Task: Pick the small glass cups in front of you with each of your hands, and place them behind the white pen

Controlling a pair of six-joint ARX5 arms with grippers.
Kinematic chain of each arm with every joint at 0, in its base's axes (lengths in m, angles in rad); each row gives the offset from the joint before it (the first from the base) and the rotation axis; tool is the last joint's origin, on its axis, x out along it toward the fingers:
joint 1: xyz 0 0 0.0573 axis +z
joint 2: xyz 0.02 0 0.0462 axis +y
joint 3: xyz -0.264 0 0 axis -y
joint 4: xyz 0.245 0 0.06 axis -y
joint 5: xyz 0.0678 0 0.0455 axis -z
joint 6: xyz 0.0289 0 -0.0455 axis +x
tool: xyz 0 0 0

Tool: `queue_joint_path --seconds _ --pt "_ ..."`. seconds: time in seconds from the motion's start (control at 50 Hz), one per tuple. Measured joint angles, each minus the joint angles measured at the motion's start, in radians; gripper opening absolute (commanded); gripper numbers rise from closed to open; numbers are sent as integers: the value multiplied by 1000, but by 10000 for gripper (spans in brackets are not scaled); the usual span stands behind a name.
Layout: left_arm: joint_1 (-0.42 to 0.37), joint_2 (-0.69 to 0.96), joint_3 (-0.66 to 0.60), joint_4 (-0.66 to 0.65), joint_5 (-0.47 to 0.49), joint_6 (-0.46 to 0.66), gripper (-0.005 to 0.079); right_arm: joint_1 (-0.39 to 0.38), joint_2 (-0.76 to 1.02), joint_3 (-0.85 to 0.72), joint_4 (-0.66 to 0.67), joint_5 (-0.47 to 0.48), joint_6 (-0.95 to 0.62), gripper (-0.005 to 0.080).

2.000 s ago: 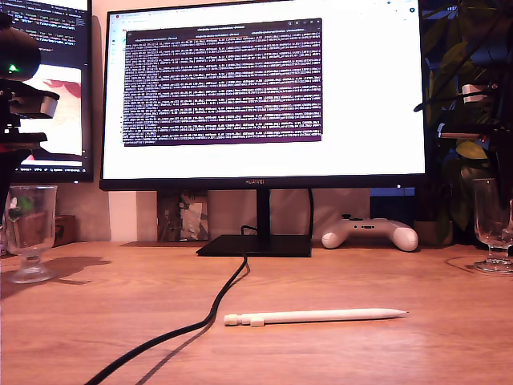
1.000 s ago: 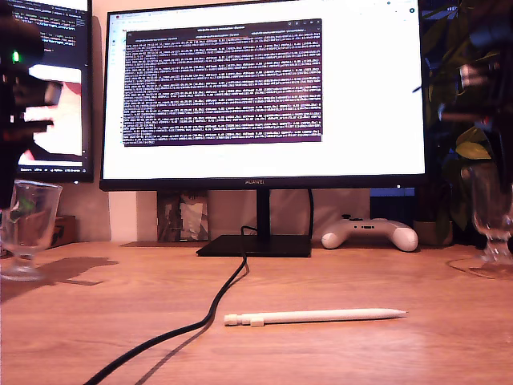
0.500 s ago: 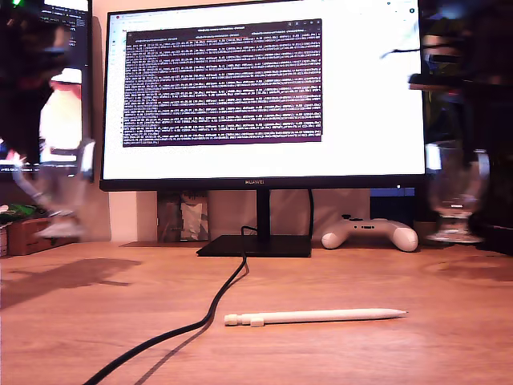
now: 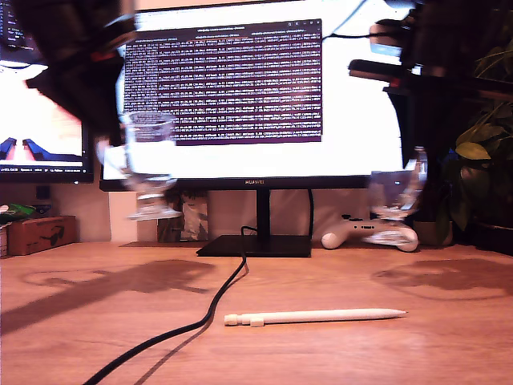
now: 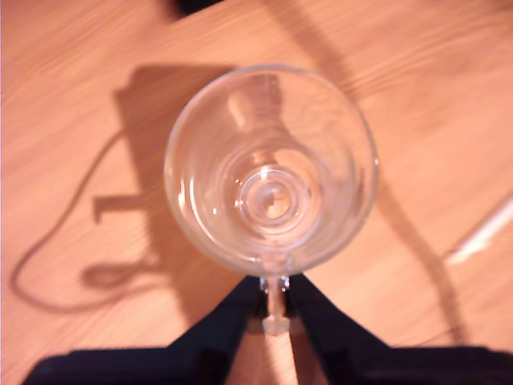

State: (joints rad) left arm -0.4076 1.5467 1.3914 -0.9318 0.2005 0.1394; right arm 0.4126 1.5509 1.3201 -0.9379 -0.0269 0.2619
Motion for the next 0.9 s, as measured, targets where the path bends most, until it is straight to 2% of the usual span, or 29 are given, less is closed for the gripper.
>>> queue_joint_path --seconds 0.56,0.9 --pt "-121 0 0 25 37 -32 -23 113 0 0 -38 -23 22 -13" --pt "-208 2 0 47 38 -52 -23 126 0 0 -71 -25 26 -13"
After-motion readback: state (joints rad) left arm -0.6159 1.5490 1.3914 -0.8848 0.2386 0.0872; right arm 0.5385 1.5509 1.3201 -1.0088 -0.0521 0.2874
